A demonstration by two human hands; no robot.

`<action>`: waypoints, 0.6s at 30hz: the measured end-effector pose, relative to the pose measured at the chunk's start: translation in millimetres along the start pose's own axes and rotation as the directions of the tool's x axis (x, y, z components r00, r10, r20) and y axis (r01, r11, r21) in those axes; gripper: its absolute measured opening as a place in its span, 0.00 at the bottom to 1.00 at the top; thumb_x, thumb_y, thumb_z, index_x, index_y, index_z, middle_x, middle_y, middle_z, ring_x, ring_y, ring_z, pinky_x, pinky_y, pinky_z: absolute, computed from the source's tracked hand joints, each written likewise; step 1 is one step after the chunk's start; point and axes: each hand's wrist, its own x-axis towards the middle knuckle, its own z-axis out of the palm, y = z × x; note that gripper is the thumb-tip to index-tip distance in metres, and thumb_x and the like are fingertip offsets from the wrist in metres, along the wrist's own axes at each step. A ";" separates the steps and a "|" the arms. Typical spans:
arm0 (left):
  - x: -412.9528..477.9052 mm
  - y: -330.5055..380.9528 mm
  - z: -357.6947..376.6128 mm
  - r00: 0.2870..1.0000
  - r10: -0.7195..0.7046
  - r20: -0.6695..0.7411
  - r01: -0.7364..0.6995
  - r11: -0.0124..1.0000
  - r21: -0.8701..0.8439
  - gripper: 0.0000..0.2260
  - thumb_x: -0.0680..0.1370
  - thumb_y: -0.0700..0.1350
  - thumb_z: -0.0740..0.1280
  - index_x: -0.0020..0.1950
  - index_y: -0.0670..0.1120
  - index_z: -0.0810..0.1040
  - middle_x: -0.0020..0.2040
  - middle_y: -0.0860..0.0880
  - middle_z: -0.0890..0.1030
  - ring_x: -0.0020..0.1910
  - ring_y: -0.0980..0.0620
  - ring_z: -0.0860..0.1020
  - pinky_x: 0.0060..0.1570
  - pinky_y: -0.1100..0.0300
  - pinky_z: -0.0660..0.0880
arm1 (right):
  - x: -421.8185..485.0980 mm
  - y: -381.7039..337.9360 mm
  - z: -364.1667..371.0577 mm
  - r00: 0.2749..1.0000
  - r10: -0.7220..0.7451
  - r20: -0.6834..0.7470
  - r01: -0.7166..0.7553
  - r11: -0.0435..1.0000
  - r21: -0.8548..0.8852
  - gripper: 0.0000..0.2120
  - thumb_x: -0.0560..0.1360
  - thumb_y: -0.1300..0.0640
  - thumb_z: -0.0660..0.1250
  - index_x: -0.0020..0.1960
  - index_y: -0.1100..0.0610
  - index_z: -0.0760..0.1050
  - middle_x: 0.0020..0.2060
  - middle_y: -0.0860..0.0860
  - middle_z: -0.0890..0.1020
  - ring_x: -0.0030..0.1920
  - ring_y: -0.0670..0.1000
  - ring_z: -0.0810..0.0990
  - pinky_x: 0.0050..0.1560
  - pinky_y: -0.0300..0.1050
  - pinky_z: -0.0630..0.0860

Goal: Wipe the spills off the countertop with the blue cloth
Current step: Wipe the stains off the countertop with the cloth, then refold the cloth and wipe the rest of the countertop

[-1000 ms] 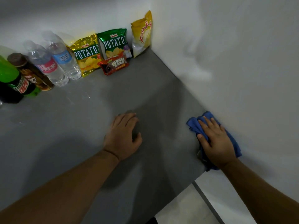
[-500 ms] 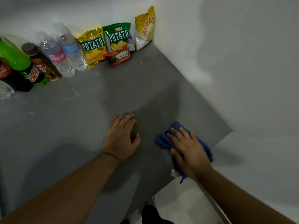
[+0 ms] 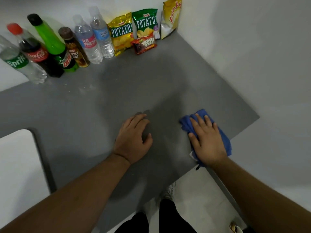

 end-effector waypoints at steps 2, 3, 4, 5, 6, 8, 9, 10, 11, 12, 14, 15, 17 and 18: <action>-16.6 -8.7 -7.7 1.000 -0.009 -0.013 0.009 0.999 -0.038 0.16 0.76 0.45 0.71 0.64 0.43 0.79 0.71 0.46 0.76 0.70 0.43 0.74 0.72 0.48 0.70 | -18.9 -32.6 14.4 0.997 -0.073 0.029 0.074 0.997 -0.015 0.30 0.84 0.40 0.46 0.83 0.48 0.55 0.83 0.48 0.55 0.83 0.54 0.46 0.81 0.59 0.45; -26.0 -13.9 -11.8 1.000 -0.020 -0.018 0.019 0.999 -0.050 0.15 0.76 0.44 0.71 0.63 0.44 0.79 0.71 0.46 0.76 0.70 0.44 0.74 0.73 0.51 0.70 | -27.0 -46.9 21.1 0.993 -0.106 0.042 0.107 0.994 -0.022 0.29 0.84 0.40 0.47 0.83 0.48 0.55 0.83 0.48 0.54 0.83 0.54 0.44 0.81 0.59 0.43; -35.9 -19.3 -15.8 0.999 -0.035 -0.020 0.033 0.998 -0.059 0.15 0.77 0.43 0.71 0.63 0.44 0.80 0.71 0.47 0.76 0.70 0.44 0.74 0.73 0.52 0.69 | -34.0 -59.6 27.0 0.989 -0.136 0.052 0.137 0.990 -0.022 0.29 0.84 0.41 0.47 0.83 0.48 0.55 0.83 0.47 0.53 0.83 0.54 0.43 0.82 0.58 0.42; -46.7 -24.4 -19.6 0.999 -0.051 -0.020 0.050 0.997 -0.064 0.14 0.77 0.43 0.70 0.62 0.44 0.80 0.71 0.47 0.77 0.70 0.45 0.74 0.72 0.53 0.69 | -40.3 -71.2 32.4 0.985 -0.162 0.061 0.164 0.986 -0.020 0.29 0.85 0.40 0.47 0.83 0.47 0.55 0.83 0.47 0.52 0.83 0.53 0.42 0.81 0.58 0.41; -57.7 -28.9 -23.5 0.998 -0.065 -0.017 0.063 0.996 -0.063 0.14 0.77 0.43 0.70 0.62 0.45 0.80 0.71 0.48 0.77 0.70 0.45 0.74 0.72 0.53 0.69 | -45.3 -81.7 37.1 0.980 -0.187 0.072 0.189 0.982 -0.019 0.28 0.85 0.40 0.47 0.83 0.46 0.54 0.83 0.46 0.51 0.83 0.52 0.41 0.81 0.57 0.40; -78.0 -35.8 -30.7 0.996 -0.084 -0.022 0.083 0.995 -0.055 0.12 0.78 0.42 0.70 0.62 0.46 0.80 0.70 0.49 0.77 0.69 0.47 0.74 0.72 0.53 0.70 | -52.7 -99.3 44.2 0.967 -0.230 0.106 0.233 0.972 -0.020 0.29 0.84 0.39 0.45 0.83 0.45 0.52 0.83 0.44 0.48 0.83 0.51 0.39 0.81 0.56 0.38; -87.0 -38.9 -34.3 0.995 -0.095 -0.034 0.093 0.994 -0.058 0.12 0.77 0.41 0.70 0.61 0.46 0.81 0.69 0.49 0.78 0.68 0.47 0.75 0.71 0.54 0.70 | -55.0 -106.7 47.0 0.960 -0.250 0.125 0.255 0.967 -0.023 0.29 0.84 0.39 0.45 0.84 0.44 0.50 0.83 0.44 0.47 0.83 0.51 0.38 0.81 0.56 0.38; -95.4 -41.5 -37.4 0.993 -0.107 -0.050 0.104 0.993 -0.065 0.11 0.77 0.40 0.70 0.59 0.45 0.82 0.68 0.48 0.79 0.67 0.47 0.76 0.71 0.55 0.71 | -57.7 -113.9 49.8 0.952 -0.271 0.145 0.278 0.960 -0.030 0.29 0.84 0.38 0.43 0.84 0.44 0.49 0.83 0.44 0.46 0.82 0.51 0.37 0.81 0.57 0.39; -103.0 -44.1 -40.3 0.991 -0.115 -0.065 0.110 0.991 -0.074 0.11 0.77 0.39 0.70 0.58 0.45 0.82 0.66 0.48 0.80 0.66 0.47 0.77 0.70 0.56 0.71 | -60.1 -121.1 52.6 0.941 -0.294 0.168 0.304 0.952 -0.041 0.30 0.84 0.38 0.42 0.84 0.44 0.47 0.83 0.43 0.44 0.82 0.51 0.36 0.81 0.58 0.39; -109.3 -46.7 -43.4 0.989 -0.124 -0.076 0.118 0.989 -0.086 0.11 0.77 0.38 0.70 0.58 0.45 0.82 0.65 0.47 0.81 0.66 0.47 0.77 0.69 0.56 0.72 | -62.5 -128.7 55.7 0.926 -0.324 0.192 0.340 0.939 -0.052 0.30 0.83 0.37 0.41 0.84 0.43 0.45 0.83 0.43 0.42 0.82 0.51 0.35 0.81 0.58 0.40; -120.1 -50.5 -50.2 0.981 -0.182 -0.073 0.171 0.976 -0.131 0.11 0.78 0.38 0.69 0.59 0.46 0.82 0.65 0.48 0.81 0.66 0.49 0.77 0.69 0.58 0.71 | -68.7 -144.9 62.4 0.883 -0.409 0.228 0.430 0.901 -0.049 0.30 0.84 0.37 0.39 0.83 0.43 0.43 0.82 0.43 0.40 0.81 0.50 0.33 0.81 0.58 0.39; -125.1 -51.1 -53.3 0.970 -0.233 -0.065 0.220 0.961 -0.167 0.11 0.79 0.38 0.68 0.60 0.48 0.82 0.65 0.49 0.81 0.66 0.50 0.77 0.68 0.60 0.71 | -72.1 -153.5 66.0 0.858 -0.455 0.239 0.476 0.879 -0.033 0.30 0.84 0.37 0.39 0.83 0.43 0.43 0.83 0.43 0.41 0.81 0.50 0.32 0.81 0.58 0.38; -134.5 -51.1 -58.8 0.933 -0.355 -0.055 0.333 0.911 -0.244 0.11 0.80 0.40 0.66 0.61 0.51 0.81 0.63 0.51 0.81 0.62 0.53 0.78 0.64 0.62 0.73 | -80.0 -171.2 73.2 0.795 -0.546 0.264 0.565 0.825 0.006 0.29 0.85 0.38 0.42 0.84 0.44 0.46 0.83 0.44 0.44 0.81 0.49 0.32 0.81 0.56 0.36; -139.0 -50.4 -61.9 0.909 -0.414 -0.047 0.386 0.879 -0.279 0.11 0.81 0.41 0.65 0.60 0.52 0.80 0.61 0.52 0.82 0.59 0.54 0.79 0.61 0.62 0.74 | -85.0 -180.1 76.6 0.756 -0.593 0.276 0.612 0.790 0.021 0.29 0.85 0.38 0.43 0.84 0.45 0.48 0.83 0.44 0.45 0.81 0.49 0.32 0.80 0.56 0.34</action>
